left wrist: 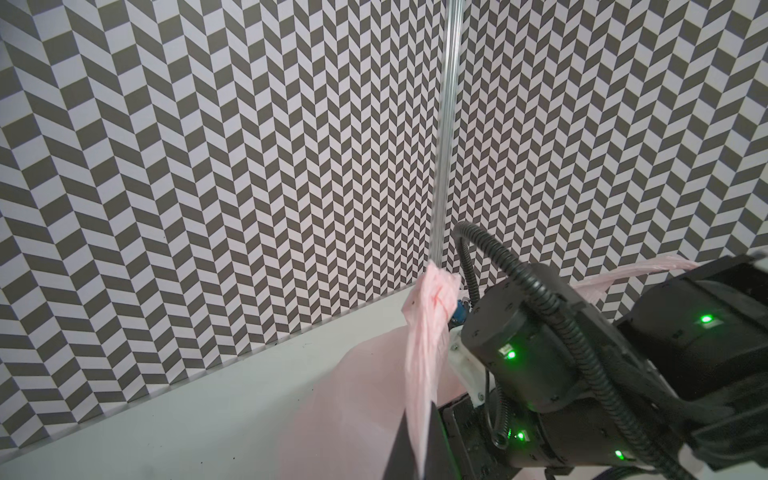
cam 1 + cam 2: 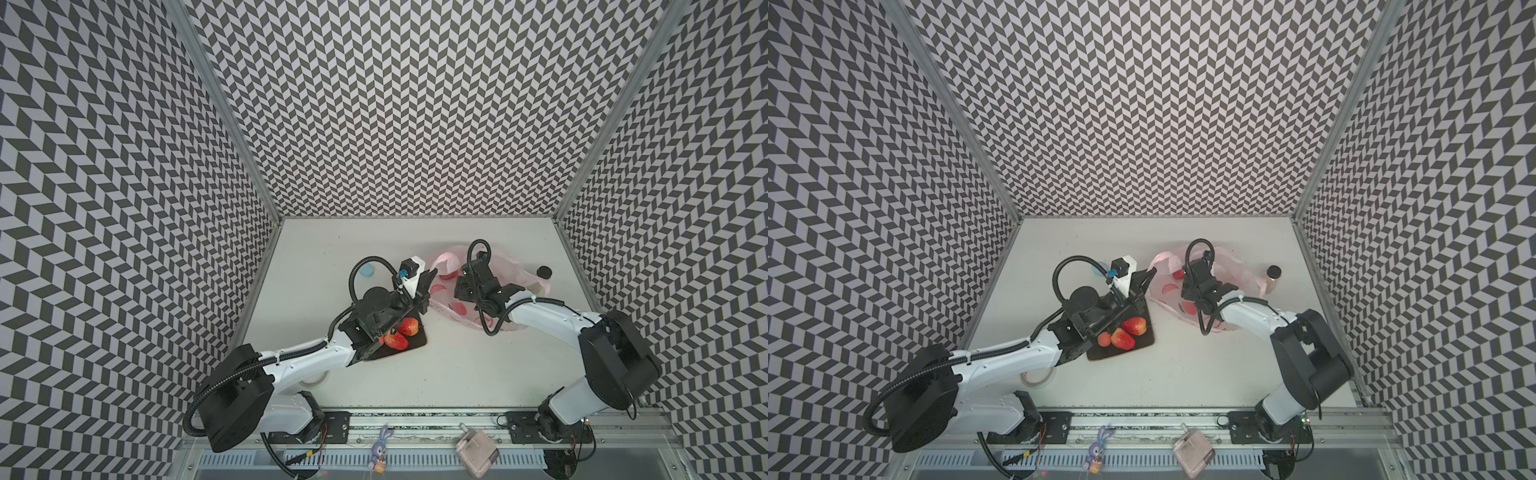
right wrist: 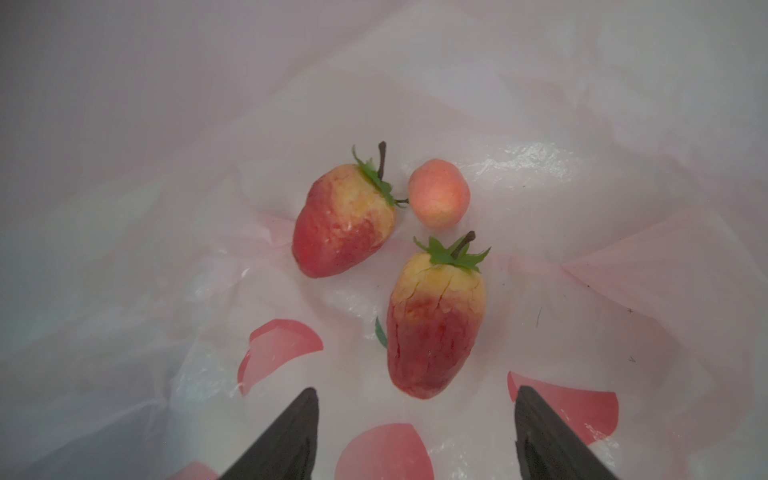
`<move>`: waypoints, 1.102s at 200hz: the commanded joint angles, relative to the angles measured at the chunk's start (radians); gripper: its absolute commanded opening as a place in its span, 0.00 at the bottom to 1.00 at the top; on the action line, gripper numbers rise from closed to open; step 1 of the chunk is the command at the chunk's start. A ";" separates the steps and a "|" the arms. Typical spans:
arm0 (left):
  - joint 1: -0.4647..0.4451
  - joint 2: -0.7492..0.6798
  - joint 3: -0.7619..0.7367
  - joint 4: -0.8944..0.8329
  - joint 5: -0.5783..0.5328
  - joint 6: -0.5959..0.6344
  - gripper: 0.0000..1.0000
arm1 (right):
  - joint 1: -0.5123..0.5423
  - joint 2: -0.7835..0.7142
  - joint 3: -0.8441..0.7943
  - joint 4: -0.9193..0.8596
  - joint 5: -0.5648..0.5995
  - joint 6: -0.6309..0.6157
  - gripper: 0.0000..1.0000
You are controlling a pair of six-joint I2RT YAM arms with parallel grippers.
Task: Take the fake fruits out of the plastic bag
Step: 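Hold the bag handle up with the left gripper while the right reaches inside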
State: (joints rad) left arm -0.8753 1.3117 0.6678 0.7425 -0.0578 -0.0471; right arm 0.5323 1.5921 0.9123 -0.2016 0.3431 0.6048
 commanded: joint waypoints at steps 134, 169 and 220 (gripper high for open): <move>0.002 -0.014 -0.024 0.032 -0.009 -0.022 0.00 | -0.100 0.273 0.113 0.188 -0.084 0.045 0.49; 0.007 0.001 -0.028 0.054 -0.031 -0.043 0.00 | -0.109 0.191 0.080 0.183 -0.135 0.039 0.38; 0.039 0.045 -0.010 0.096 -0.024 -0.060 0.00 | -0.110 -0.019 -0.005 0.164 -0.256 0.003 0.36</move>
State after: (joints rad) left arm -0.8547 1.3327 0.6487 0.7872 -0.0761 -0.0818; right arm 0.4286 1.6855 0.9417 -0.0616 0.1604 0.6292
